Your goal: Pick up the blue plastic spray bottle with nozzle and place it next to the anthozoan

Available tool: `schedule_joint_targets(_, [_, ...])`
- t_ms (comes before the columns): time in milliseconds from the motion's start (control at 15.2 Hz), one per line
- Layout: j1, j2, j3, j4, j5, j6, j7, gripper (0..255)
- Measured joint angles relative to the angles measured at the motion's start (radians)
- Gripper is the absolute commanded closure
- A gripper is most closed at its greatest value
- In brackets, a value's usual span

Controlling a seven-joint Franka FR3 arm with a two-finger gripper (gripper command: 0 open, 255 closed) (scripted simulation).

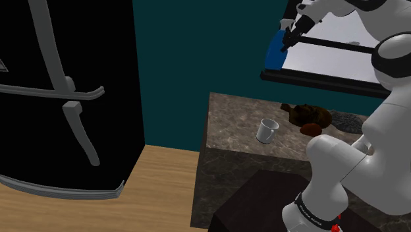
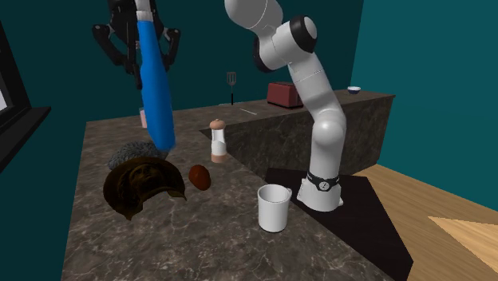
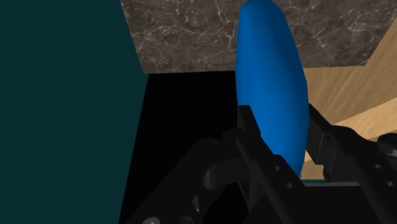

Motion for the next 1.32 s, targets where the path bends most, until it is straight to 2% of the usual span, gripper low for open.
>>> schedule_joint_targets(132, [0.037,-0.012,-0.013,0.051,-0.013,-0.032,0.013,255])
schedule_joint_targets(198, [0.022,-0.009,-0.009,0.047,-0.009,-0.035,0.005,255])
schedule_joint_targets(330, [-0.075,0.021,0.023,-0.015,0.023,-0.024,-0.036,255])
schedule_joint_targets(396, [-0.148,0.046,0.050,-0.071,0.048,-0.006,-0.064,255])
schedule_joint_targets(660, [-0.349,0.088,0.112,-0.179,0.094,0.008,-0.172,255])
schedule_joint_targets(726, [-0.384,0.090,0.120,-0.191,0.098,0.005,-0.195,255])
schedule_joint_targets(792, [-0.397,0.086,0.118,-0.196,0.094,0.005,-0.210,255])
schedule_joint_targets(990, [-0.558,0.114,0.177,-0.275,0.121,0.012,-0.295,255])
schedule_joint_targets(1056, [-0.572,0.106,0.172,-0.275,0.114,0.006,-0.313,255])
schedule_joint_targets(1188, [-0.643,0.108,0.191,-0.300,0.113,0.000,-0.360,255])
schedule_joint_targets(1254, [-0.660,0.100,0.187,-0.302,0.104,-0.006,-0.381,255])
schedule_joint_targets(1320, [-0.708,0.105,0.206,-0.318,0.108,-0.011,-0.405,255])
